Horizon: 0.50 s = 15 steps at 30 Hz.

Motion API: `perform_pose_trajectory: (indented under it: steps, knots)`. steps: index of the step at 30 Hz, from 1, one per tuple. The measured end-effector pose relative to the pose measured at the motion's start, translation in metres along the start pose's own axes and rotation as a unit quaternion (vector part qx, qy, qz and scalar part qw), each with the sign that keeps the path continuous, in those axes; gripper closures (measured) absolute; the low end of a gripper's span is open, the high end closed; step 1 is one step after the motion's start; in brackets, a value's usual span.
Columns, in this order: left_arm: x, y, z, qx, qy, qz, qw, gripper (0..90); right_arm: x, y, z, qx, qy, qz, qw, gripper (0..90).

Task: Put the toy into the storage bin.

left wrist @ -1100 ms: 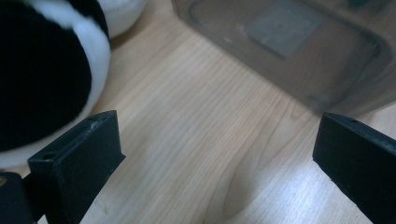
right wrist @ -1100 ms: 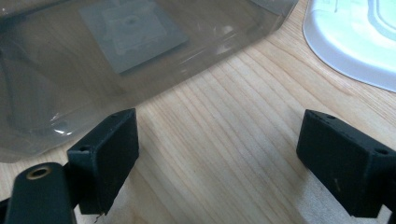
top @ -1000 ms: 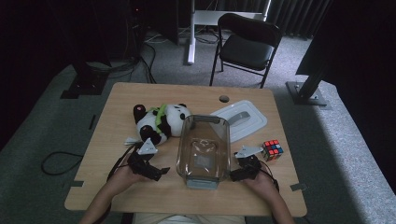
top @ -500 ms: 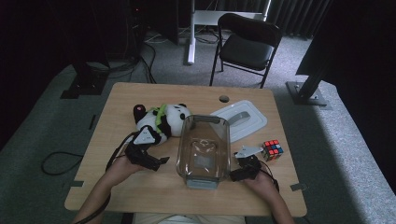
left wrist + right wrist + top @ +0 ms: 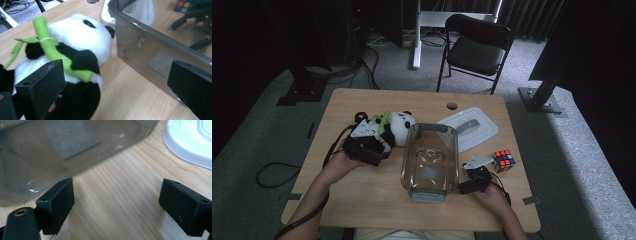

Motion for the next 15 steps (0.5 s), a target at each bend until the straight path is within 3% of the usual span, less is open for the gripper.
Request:
perform_pose_trajectory:
  steps: [13, 15]
  knots:
    - [0.012, 0.034, 0.002, -0.022, 0.008, 0.020, 0.9995, 1.9, 0.000, 0.000, 0.000, 0.001, 0.000, 0.000, 1.0000, 12.5]
    - [0.015, 0.039, 0.002, -0.022, 0.016, 0.030, 0.9992, 1.9, 0.000, 0.000, 0.000, 0.000, 0.000, 0.000, 1.0000, 12.5]
Point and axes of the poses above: each handheld gripper's, and its own axes: x roughly forward along the jaws, z roughly out of its top, y roughly to its left, the point moved 5 cm from there along x, roughly forward along the jaws, and after that the axes turned 9 degrees about x, right-handed, at the moved point
